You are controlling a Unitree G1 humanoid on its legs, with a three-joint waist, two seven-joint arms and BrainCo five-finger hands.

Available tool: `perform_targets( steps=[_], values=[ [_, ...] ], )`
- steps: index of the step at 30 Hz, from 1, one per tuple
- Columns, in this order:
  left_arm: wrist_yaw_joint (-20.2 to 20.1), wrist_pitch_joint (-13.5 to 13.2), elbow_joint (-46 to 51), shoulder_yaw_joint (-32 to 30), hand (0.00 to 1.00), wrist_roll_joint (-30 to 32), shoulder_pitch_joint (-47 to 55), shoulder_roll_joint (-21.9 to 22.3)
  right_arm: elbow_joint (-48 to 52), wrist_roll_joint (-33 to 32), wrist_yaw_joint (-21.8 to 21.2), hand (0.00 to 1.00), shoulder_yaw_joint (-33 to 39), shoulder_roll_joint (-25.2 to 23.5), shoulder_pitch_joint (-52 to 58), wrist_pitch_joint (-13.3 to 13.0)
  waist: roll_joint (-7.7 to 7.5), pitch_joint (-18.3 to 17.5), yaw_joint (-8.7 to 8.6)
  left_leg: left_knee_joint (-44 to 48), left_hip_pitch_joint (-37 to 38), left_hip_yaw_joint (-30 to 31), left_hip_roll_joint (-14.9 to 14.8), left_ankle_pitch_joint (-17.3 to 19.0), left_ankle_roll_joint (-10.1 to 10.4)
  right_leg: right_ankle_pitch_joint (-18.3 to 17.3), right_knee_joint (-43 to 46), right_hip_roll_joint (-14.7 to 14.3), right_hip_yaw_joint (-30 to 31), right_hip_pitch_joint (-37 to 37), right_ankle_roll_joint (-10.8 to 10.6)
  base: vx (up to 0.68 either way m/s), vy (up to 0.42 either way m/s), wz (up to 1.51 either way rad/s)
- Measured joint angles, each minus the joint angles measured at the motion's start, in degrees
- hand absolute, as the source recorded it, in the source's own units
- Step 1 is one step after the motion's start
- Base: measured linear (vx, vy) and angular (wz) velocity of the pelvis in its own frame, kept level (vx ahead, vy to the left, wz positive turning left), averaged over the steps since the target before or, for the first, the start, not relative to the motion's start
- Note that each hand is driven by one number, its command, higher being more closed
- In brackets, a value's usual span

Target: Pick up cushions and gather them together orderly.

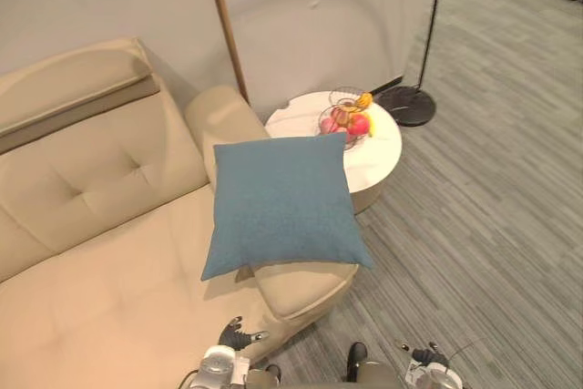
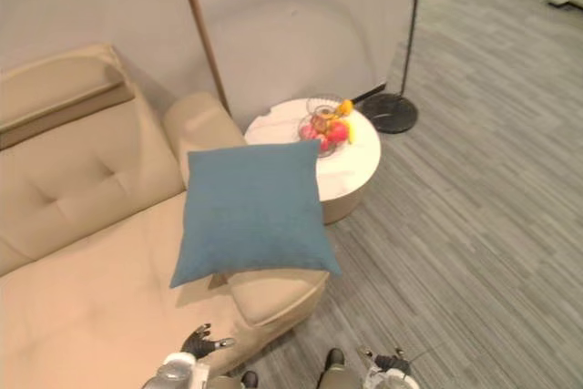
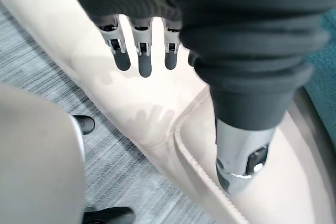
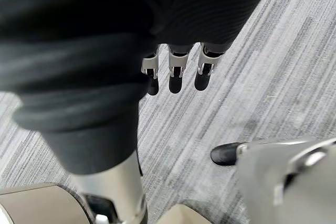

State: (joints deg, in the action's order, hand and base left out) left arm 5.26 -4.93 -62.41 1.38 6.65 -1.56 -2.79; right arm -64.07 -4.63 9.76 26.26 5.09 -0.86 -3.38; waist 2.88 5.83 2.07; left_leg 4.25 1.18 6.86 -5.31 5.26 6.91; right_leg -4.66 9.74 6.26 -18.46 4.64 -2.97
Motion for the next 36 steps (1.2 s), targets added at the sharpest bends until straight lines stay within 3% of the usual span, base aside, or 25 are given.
perform_targets(
  steps=[4,8,12,17,21,27,33,36],
  values=[
    [0.9,-0.9,0.4,-0.4,0.0,-0.2,0.3,-0.1,-0.5,0.0,0.0,0.0,-1.7,-0.1,-0.7,0.0,-1.65,-0.8,0.3,0.1,-2.5,-0.2,-0.1,-1.9,0.2,0.1,-2.8,-0.4,-3.3,-2.0,0.3,0.02,-0.071,0.76],
    [1.2,-0.9,1.0,-0.3,0.0,-1.3,1.0,-0.7,-0.4,-0.4,-0.1,0.0,-1.8,-0.3,-0.9,-0.1,-2.33,-1.0,0.73,2.0,-5.2,-1.8,0.2,-2.0,0.1,-0.6,-2.6,-0.7,-5.1,-2.9,1.4,-0.05,-0.008,0.7],
    [1.4,-0.9,1.0,-0.2,0.0,-2.3,2.2,-1.3,0.3,-0.7,-0.1,0.0,-1.7,-0.3,0.5,-0.2,-1.93,-1.3,0.65,-2.6,-4.1,-1.4,0.0,-4.2,-1.0,-3.7,-0.8,-0.7,-6.2,-2.9,1.3,-0.14,-0.024,0.44],
    [1.9,-0.9,1.0,-0.4,0.0,-2.2,2.5,-1.9,0.4,-2.3,0.0,0.0,-0.6,0.3,2.8,-0.2,-1.59,-2.3,0.21,-8.7,-2.3,-1.6,0.2,-7.5,-2.7,-4.3,-0.1,-1.7,-3.0,-2.5,1.2,-0.09,-0.013,0.34],
    [2.2,-0.9,1.8,-3.2,0.0,-2.4,2.2,-4.3,3.5,-2.8,0.3,0.0,2.7,3.1,2.9,-0.2,-1.53,-3.0,-0.18,-10.4,-1.0,-2.0,0.6,-8.3,-2.4,-4.3,-0.1,-1.6,-1.3,-2.9,1.1,0.03,0.013,-0.01],
    [3.0,-1.8,10.7,-7.1,0.0,-6.9,-0.7,-12.3,12.2,-4.6,0.5,0.0,2.5,10.2,-1.3,-1.3,-1.64,-3.5,-0.51,-10.2,-1.1,-3.0,1.2,-8.7,-1.8,-3.4,-0.2,-1.3,0.0,-2.7,1.5,0.08,0.013,-0.04],
    [4.7,-4.1,19.0,-7.1,0.0,-12.2,-6.9,-14.5,19.7,-5.5,0.4,0.0,-4.1,11.5,-10.8,-2.5,-1.5,-2.9,-0.45,-10.2,-3.2,-4.8,1.0,-8.6,-1.8,-2.9,-0.3,-1.6,1.1,0.0,2.1,0.04,-0.007,-0.09],
    [4.8,-4.4,19.1,-6.3,0.0,-14.6,-12.6,-15.2,20.4,-7.4,0.4,0.0,-6.5,11.5,-17.0,-2.9,-1.41,-0.2,-0.06,-10.1,-5.2,-5.4,0.9,-9.2,-1.3,-2.6,0.7,-1.6,1.7,2.7,2.4,0.0,-0.013,-0.09]
  ],
)
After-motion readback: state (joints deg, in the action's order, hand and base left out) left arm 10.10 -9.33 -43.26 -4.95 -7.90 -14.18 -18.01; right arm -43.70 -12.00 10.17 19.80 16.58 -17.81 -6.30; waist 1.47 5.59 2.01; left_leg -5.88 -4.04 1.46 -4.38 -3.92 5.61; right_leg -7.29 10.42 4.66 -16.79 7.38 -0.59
